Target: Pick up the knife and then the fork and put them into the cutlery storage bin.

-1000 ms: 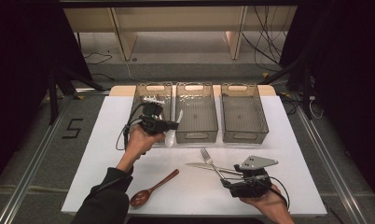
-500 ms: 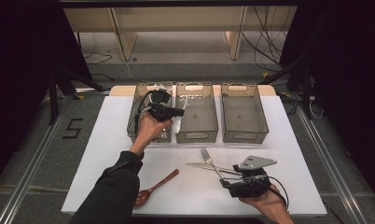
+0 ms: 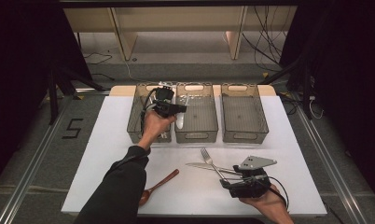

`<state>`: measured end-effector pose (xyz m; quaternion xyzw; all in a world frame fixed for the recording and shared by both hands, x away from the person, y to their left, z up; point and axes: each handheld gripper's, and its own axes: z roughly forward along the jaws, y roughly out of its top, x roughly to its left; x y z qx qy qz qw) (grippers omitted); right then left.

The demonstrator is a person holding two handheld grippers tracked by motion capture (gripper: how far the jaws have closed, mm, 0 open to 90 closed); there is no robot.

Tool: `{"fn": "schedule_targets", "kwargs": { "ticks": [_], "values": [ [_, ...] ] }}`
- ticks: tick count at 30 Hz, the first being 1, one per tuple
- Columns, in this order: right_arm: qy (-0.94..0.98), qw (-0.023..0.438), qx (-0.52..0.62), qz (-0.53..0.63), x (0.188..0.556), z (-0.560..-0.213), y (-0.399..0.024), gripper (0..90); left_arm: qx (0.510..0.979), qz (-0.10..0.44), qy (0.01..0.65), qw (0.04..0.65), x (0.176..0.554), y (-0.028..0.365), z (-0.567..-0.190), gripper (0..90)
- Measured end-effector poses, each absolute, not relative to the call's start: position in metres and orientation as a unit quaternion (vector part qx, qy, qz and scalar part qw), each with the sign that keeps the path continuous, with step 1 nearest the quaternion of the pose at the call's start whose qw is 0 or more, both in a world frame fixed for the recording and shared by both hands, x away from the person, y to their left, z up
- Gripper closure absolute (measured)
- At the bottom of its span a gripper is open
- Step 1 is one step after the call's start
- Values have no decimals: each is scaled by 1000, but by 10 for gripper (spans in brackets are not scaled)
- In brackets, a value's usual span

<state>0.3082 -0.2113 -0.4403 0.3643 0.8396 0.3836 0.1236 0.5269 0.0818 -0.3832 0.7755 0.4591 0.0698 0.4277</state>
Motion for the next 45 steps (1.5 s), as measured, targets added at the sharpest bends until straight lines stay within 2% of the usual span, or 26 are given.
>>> {"fn": "schedule_targets", "kwargs": {
  "ticks": [26, 33, 45],
  "values": [
    [841, 121, 361, 384, 308, -441, -210, 289, 780, 89, 465, 409, 533, 74, -394, 829],
    [841, 122, 361, 384, 308, -440, -210, 289, 771, 83, 468, 424, 532, 77, -388, 711],
    [839, 125, 364, 384, 307, -439, -211, 289, 788, 28, 451, 417, 506, 96, -367, 406]
  ]
}}
